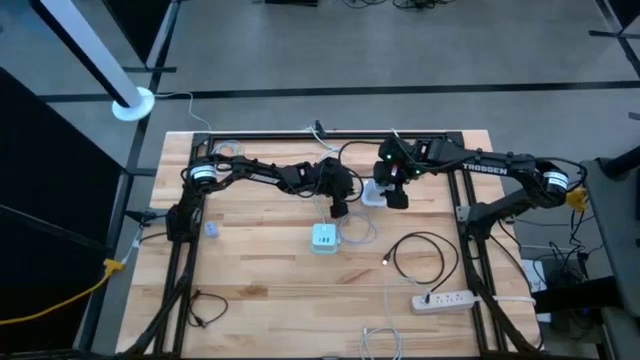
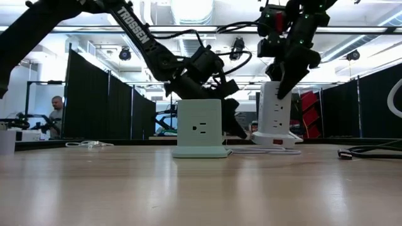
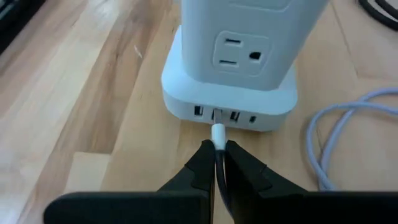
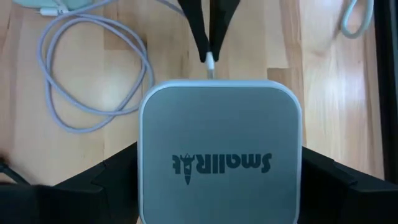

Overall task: Insert USB
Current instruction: Insert the purple charger cable into the white outlet extension

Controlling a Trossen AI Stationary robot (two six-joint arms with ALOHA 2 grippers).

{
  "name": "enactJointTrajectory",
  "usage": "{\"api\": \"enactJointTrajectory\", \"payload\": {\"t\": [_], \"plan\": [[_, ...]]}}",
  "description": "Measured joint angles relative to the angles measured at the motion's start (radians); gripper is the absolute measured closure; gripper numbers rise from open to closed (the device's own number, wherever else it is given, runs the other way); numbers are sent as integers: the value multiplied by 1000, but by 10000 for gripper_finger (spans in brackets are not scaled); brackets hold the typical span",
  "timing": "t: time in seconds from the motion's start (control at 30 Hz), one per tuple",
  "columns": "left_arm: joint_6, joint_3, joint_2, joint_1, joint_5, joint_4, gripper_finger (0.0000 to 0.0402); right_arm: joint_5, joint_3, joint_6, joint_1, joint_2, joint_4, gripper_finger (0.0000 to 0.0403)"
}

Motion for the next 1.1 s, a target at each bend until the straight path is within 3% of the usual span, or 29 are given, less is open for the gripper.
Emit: {"api": "enactJointTrajectory", "payload": {"t": [1.1], "plan": [[57,-2,67,-13,0,125,390,-5,-79,18,0,-2,71,109]]}}
